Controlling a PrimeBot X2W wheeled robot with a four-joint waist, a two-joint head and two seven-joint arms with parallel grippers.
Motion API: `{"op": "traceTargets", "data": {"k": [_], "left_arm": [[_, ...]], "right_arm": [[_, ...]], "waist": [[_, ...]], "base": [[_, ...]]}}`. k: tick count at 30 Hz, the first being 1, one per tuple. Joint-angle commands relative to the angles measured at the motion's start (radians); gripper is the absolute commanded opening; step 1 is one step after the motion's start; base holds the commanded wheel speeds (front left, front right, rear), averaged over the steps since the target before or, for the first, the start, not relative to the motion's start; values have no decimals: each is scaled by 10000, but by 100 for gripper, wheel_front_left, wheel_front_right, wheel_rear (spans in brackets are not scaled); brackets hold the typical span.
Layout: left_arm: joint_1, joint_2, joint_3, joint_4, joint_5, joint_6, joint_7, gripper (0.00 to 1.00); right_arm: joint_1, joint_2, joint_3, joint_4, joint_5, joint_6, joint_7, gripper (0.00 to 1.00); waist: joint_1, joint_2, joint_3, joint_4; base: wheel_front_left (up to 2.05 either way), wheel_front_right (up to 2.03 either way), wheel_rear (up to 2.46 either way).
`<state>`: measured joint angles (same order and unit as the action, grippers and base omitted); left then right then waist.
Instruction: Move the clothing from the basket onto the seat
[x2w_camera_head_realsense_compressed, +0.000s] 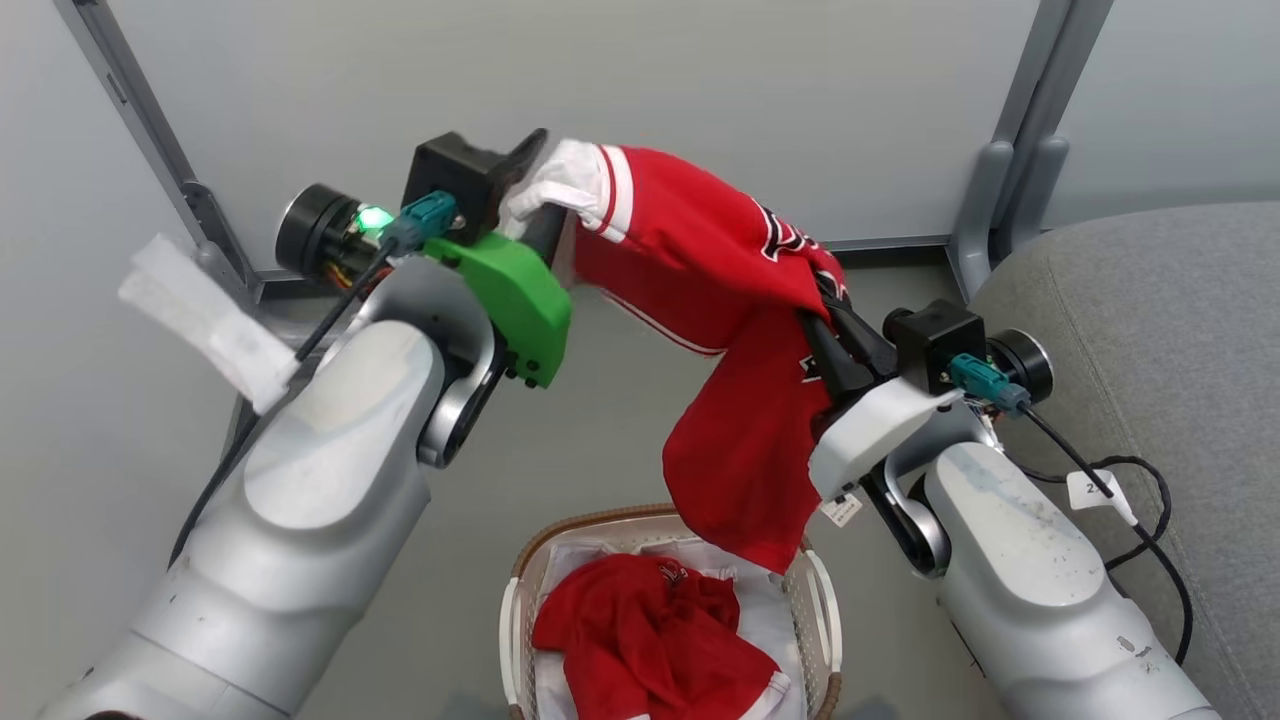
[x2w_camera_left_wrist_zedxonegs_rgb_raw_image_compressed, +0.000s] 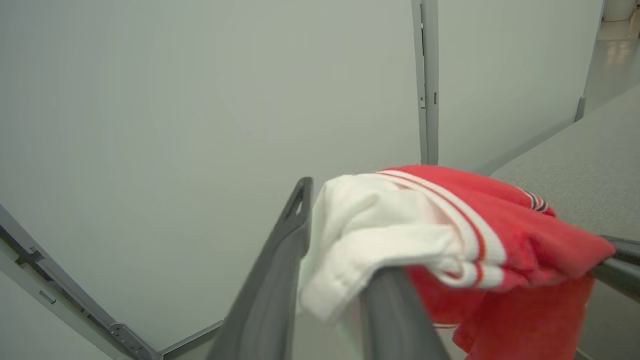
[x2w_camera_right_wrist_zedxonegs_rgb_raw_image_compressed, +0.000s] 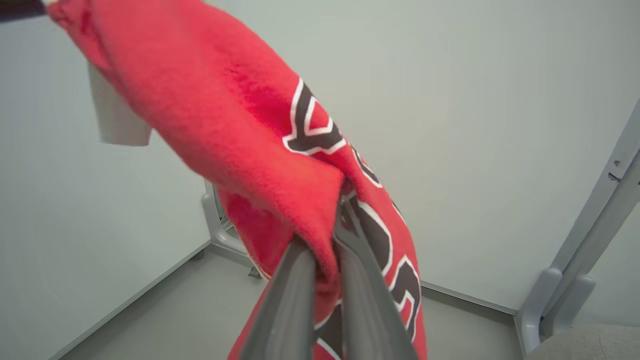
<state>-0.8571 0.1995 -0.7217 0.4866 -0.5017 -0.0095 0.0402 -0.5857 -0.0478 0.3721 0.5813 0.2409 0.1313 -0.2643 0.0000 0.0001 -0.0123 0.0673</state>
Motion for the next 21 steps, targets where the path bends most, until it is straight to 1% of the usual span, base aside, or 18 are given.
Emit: {"op": "traceTargets", "data": {"k": [1,4,8,14,21], "left_arm": [[288,51,76,38,-156,-63,-318,100],[852,183,287,312,-319,55,-939,100],[1558,138,376,548,-512,109,-1594,100],[2554,8,279,648,-728,-6,-2331,100],[3359,-166,-116,326,-608,-233,-2734,100]], "right_arm": [[-159,-42,-81,-85,25,-10,-4,0],[-233,-49,-323,-148,-48,-10,-4,0],[-276,-44,-662,-205,-164,-10,-4,0],[-310,-46,-1055,-359,-447,-10,-3,0],[59,-44,-1655,-480,-975,-10,-3,0]], "waist": [[0,-1,51,-73],[0,-1,86,-184],[0,-1,125,-310],[0,-1,199,-610],[0,-1,318,-1210]], "base": [[0,0,0],[0,0,0],[0,0,0],[0,0,0],[0,0,0]]}}
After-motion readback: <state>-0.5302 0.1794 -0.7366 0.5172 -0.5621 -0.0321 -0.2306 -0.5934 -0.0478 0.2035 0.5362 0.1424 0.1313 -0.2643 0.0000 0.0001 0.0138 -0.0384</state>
